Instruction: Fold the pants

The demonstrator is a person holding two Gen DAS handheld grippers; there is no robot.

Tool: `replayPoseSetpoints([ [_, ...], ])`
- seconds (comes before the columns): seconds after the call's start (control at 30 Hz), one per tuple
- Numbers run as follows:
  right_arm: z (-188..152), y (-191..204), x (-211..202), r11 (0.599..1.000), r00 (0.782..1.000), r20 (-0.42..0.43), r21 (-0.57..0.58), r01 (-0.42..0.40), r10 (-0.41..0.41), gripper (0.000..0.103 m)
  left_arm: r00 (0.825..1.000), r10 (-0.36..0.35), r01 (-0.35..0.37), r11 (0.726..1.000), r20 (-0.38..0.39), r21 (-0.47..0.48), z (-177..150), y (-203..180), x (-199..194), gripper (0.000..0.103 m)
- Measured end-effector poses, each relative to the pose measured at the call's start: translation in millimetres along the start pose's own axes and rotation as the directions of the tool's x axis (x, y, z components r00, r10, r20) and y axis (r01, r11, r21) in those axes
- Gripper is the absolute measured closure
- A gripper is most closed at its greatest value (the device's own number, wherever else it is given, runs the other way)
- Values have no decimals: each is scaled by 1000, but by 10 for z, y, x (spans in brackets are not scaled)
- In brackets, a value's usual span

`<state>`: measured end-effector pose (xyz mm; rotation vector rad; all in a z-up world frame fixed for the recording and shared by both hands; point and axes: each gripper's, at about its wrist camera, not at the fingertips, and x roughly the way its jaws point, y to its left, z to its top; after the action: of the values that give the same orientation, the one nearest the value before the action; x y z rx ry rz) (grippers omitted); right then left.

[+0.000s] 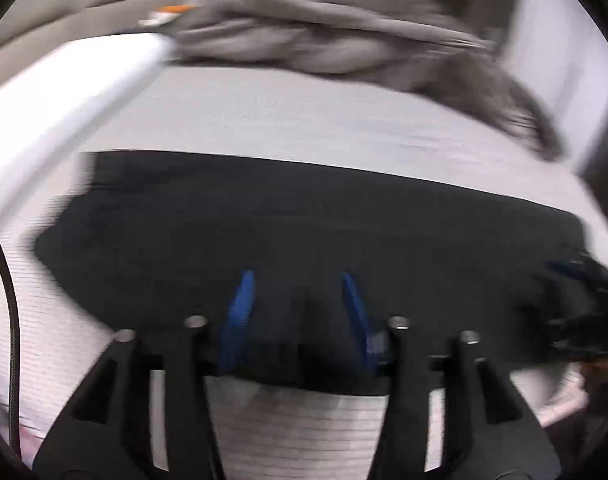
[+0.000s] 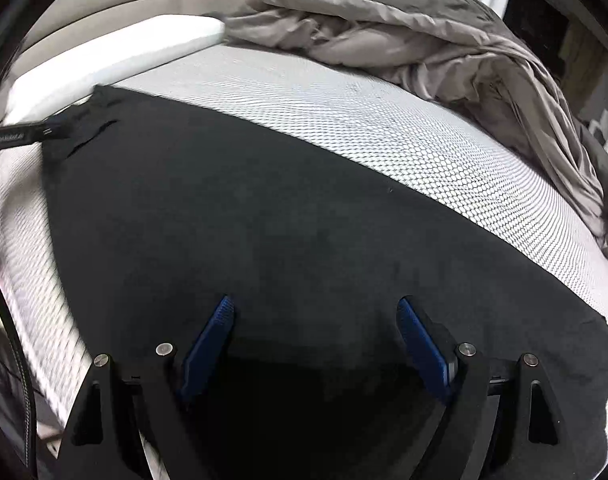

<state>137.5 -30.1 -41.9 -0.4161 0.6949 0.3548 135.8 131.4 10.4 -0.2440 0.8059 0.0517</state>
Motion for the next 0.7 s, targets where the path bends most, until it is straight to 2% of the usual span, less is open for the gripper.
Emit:
replayPoseSetpoints([
  [0.07, -156, -47, -120, 1000, 1000, 1, -7, 2, -2, 18, 993, -120, 121, 991, -23, 57, -158, -452, 74, 32],
  [0.1, -220, -88, -162, 1000, 1000, 2, -6, 11, -11, 18, 989, -141, 144, 986, -42, 78, -258, -730, 124, 31],
  [0.2, -518, -418, -292, 997, 999, -13, 55, 53, -52, 17, 978, -188, 199, 971, -92, 133, -391, -1219, 345, 29],
  [0.23, -627, -562, -312, 994, 998, -25, 93, 56, -54, 17, 976, -184, 201, 967, -115, 155, -447, -1368, 434, 29],
  [0.27, -761, -740, -337, 989, 998, -37, 138, 58, -54, 17, 979, -145, 171, 968, -142, 186, -496, -1502, 513, 29],
  [0.33, -984, -1056, -402, 974, 992, -53, 190, 123, -115, 17, 986, -75, 110, 965, -150, 237, -553, -1748, 620, 29],
  [0.43, -1324, -1683, -557, 918, 971, -94, 317, 241, -222, 17, 988, -17, 59, 958, -153, 279, -516, -1969, 800, 24],
  [0.5, -1576, -2163, -657, 827, 931, -157, 426, 366, -331, 17, 988, -15, 57, 960, -153, 275, -480, -1959, 814, 24],
  [0.53, -1662, -2307, -678, 796, 921, -179, 463, 390, -347, 17, 989, -20, 60, 960, -148, 274, -394, -1955, 836, 24],
  [0.57, -1777, -2492, -728, 770, 940, -164, 540, 339, -299, 18, 991, -31, 65, 961, -131, 269, -382, -1975, 817, 24],
  [0.63, -1845, -2610, -889, 747, 967, -87, 620, 240, -239, 19, 993, -65, 88, 964, -102, 250, -256, -1872, 775, 24],
  [0.7, -1872, -2646, -1057, 733, 976, -33, 654, 185, -217, 18, 991, -115, 127, 967, -67, 219, -196, -1814, 700, 24],
])
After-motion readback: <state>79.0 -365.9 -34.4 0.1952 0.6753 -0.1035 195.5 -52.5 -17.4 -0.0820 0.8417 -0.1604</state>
